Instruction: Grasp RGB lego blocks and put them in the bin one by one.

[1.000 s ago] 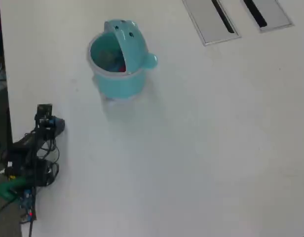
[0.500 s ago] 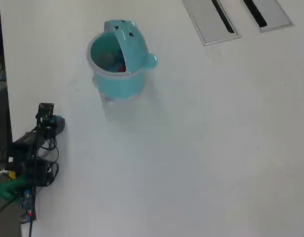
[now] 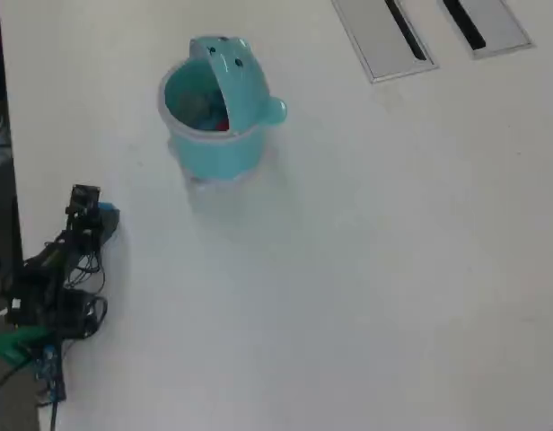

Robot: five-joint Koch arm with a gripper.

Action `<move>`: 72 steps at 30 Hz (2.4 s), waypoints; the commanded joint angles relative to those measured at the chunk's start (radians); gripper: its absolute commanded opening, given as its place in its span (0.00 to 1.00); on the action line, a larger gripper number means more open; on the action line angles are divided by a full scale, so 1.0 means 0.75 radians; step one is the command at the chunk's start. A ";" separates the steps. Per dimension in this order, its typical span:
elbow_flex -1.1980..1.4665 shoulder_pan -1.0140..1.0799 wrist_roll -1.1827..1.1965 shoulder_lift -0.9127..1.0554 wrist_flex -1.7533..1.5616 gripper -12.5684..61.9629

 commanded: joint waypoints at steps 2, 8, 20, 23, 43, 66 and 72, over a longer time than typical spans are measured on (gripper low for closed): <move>-0.145 0.016 0.029 0.074 -0.110 0.30; -0.270 0.045 0.117 0.155 -0.135 0.30; -0.534 0.106 0.366 0.170 -0.196 0.30; -0.738 0.213 0.403 0.084 -0.354 0.30; -1.444 0.362 0.409 -0.450 -0.577 0.22; -2.141 0.452 0.184 -1.064 -0.423 0.28; -2.043 0.456 -0.057 -1.070 -0.460 0.40</move>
